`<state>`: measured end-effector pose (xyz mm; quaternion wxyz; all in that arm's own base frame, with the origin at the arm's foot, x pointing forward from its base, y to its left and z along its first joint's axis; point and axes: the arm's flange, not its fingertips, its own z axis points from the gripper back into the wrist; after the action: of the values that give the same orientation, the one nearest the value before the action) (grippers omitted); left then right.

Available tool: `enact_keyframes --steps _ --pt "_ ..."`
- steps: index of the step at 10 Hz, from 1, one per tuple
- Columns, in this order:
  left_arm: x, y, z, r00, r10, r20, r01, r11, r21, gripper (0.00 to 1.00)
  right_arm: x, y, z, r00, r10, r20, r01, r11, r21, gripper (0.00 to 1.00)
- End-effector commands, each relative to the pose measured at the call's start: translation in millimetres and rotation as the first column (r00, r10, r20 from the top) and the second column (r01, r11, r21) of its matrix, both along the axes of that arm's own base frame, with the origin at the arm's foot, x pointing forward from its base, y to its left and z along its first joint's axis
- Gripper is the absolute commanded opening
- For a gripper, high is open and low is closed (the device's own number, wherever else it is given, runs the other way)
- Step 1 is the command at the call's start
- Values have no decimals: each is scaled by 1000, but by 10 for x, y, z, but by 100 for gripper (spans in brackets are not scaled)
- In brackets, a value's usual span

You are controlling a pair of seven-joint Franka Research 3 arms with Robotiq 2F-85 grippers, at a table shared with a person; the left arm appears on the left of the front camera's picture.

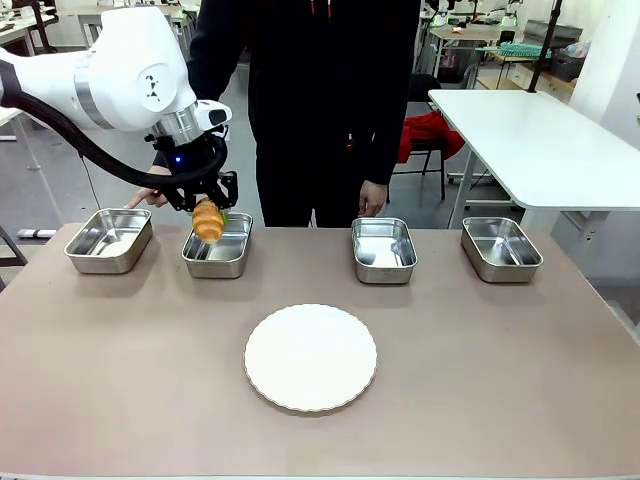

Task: Place the bread in the container.
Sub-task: Place the Butter Roll into the Airtight Container indicated by the human.

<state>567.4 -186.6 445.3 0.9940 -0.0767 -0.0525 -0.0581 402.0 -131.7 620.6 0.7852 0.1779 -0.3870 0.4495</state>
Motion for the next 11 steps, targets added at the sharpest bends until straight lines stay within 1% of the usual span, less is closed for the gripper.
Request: enact_keyframes --steps 1,2,3,4,6,7,8,10,11 --pt "93 375 194 1000 -6 25 4 998 59 47 -2 6 16 1000 5 10 -5 1000 4 100" --pt "140 590 233 999 -37 -1 37 997 70 47 -2 6 16 1000 5 10 -5 1000 4 100" --pt "222 819 278 997 -69 -23 70 997 42 47 -2 6 16 1000 5 10 -5 1000 4 100" --pt "326 1038 261 991 -127 -45 129 991 36 47 -2 6 16 1000 5 10 -5 1000 4 100" --pt "581 1452 79 979 -199 -45 202 977 61 47 -2 6 16 1000 5 10 -5 1000 4 100" --pt "664 1610 10 975 -213 -64 216 975 56 47 -2 6 16 1000 5 10 -5 1000 4 100" --pt "728 1747 -49 973 -225 -57 228 972 48 47 -2 6 16 1000 5 10 -5 1000 4 100" --pt "824 1953 -264 966 -254 -55 257 964 70 47 -2 6 16 1000 5 10 -5 1000 4 100" --pt "862 2043 -341 968 -246 -56 249 967 54 47 -2 6 16 1000 5 10 -5 1000 4 100"
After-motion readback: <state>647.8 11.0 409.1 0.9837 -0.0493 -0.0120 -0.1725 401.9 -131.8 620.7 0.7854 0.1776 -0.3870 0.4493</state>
